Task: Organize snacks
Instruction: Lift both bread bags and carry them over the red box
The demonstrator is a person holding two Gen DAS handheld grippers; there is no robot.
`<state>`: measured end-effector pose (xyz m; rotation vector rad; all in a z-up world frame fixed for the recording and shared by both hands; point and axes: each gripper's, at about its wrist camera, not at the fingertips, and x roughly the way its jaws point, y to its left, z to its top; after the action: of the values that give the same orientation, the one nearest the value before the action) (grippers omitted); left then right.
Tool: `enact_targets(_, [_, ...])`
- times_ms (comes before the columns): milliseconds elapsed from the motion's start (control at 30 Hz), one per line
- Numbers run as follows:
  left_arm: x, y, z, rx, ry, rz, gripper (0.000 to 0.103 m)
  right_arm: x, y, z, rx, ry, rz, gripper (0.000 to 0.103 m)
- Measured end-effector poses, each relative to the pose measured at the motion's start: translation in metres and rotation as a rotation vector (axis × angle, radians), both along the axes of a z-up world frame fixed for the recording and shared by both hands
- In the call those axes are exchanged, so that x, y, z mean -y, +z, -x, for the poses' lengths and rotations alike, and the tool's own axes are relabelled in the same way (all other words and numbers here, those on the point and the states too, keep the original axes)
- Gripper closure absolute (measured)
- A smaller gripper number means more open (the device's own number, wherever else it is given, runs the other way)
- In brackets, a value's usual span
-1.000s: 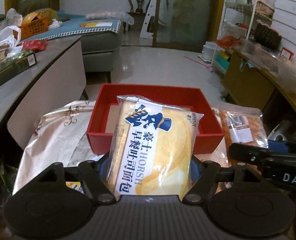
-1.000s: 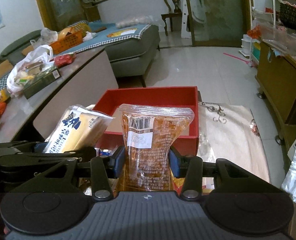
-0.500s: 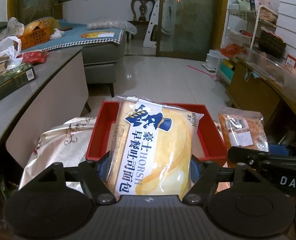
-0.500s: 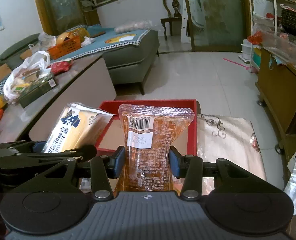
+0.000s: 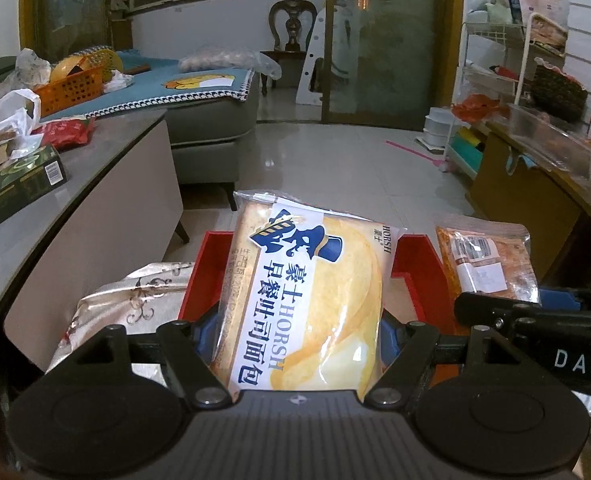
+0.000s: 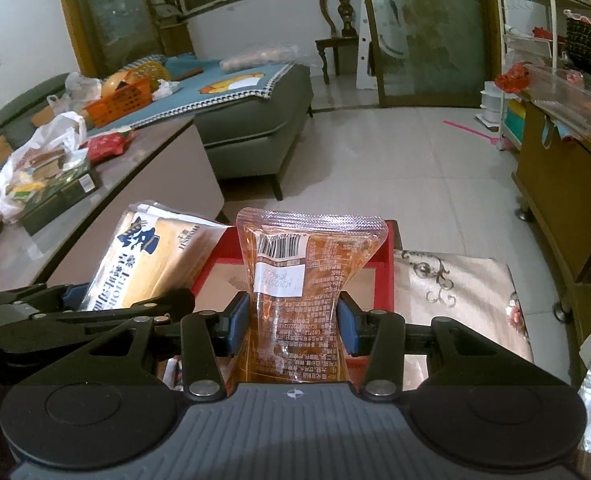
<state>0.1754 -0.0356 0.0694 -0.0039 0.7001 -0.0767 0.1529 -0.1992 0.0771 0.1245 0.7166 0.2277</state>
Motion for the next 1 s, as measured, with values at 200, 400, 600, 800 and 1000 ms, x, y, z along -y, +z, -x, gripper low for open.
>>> enact_targets(200, [0.004,-0.001,-0.012,0.007,0.010,-0.007,0.037,0.000,-0.002,-0.010,-0.004,-0.003,-0.006,0.049])
enact_targets(400, [0.006,-0.003,-0.022,0.008,0.015,-0.005,0.037,0.002,-0.005,-0.018,-0.007,-0.012,-0.008,0.049])
enact_targets(600, [0.008,-0.008,-0.034,0.003,0.026,-0.015,0.037,0.001,-0.010,-0.027,-0.019,-0.014,-0.003,0.049])
enact_targets(800, [0.010,-0.015,-0.045,-0.009,0.037,-0.018,0.037,0.002,-0.016,-0.040,-0.034,-0.016,-0.002,0.049])
enact_targets(1000, [0.014,-0.021,-0.052,-0.013,0.041,-0.037,0.037,0.001,-0.021,-0.050,-0.050,-0.016,-0.002,0.049])
